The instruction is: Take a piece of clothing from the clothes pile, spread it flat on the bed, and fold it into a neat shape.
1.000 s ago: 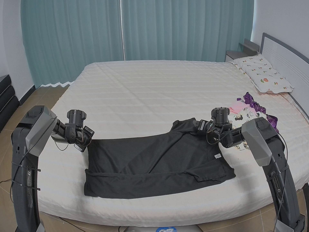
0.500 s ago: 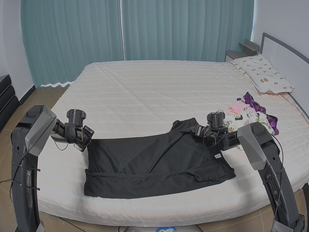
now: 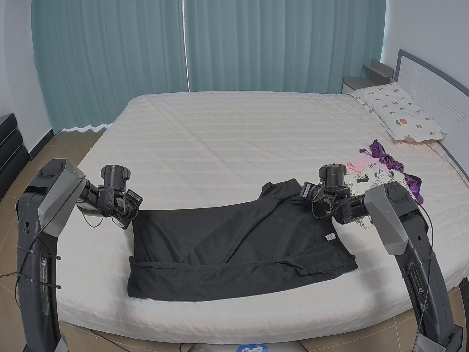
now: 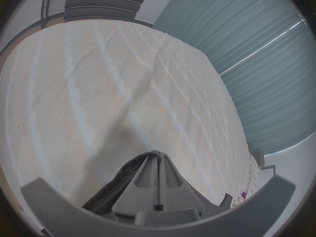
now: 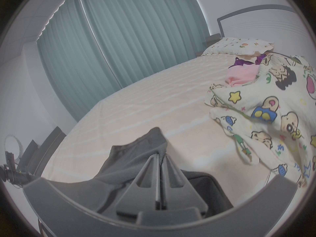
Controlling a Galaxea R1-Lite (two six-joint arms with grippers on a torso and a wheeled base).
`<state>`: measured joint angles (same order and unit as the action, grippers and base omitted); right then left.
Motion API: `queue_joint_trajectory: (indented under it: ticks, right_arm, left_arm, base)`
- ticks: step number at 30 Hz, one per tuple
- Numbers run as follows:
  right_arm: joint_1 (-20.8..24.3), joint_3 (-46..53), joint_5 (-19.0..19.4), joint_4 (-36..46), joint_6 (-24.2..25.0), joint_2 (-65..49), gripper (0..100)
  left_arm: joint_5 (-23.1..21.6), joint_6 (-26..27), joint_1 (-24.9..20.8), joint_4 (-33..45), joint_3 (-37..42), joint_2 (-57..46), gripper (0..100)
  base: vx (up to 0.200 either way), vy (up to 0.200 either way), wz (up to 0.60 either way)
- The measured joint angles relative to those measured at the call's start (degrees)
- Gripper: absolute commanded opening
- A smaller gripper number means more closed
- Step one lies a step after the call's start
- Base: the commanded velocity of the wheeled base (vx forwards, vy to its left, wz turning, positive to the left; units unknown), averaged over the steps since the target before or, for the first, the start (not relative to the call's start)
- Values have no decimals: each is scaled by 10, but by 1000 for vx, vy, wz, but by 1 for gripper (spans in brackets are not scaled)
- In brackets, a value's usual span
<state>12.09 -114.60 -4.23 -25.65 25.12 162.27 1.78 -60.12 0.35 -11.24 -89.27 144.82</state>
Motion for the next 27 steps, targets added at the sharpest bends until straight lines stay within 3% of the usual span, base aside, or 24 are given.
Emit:
queue_joint_trajectory:
  ticks: [17, 27]
  right_arm:
    - [-8, 0, -8, -97, 16, 4, 0]
    - [-7, 0, -18, -103, 16, 17, 0]
  left_arm:
    - [0, -8, 14, -20, 7, -17, 0]
    - [6, -7, 15, -59, 36, -41, 0]
  base:
    - [0, 0, 0]
    - [0, 0, 0]
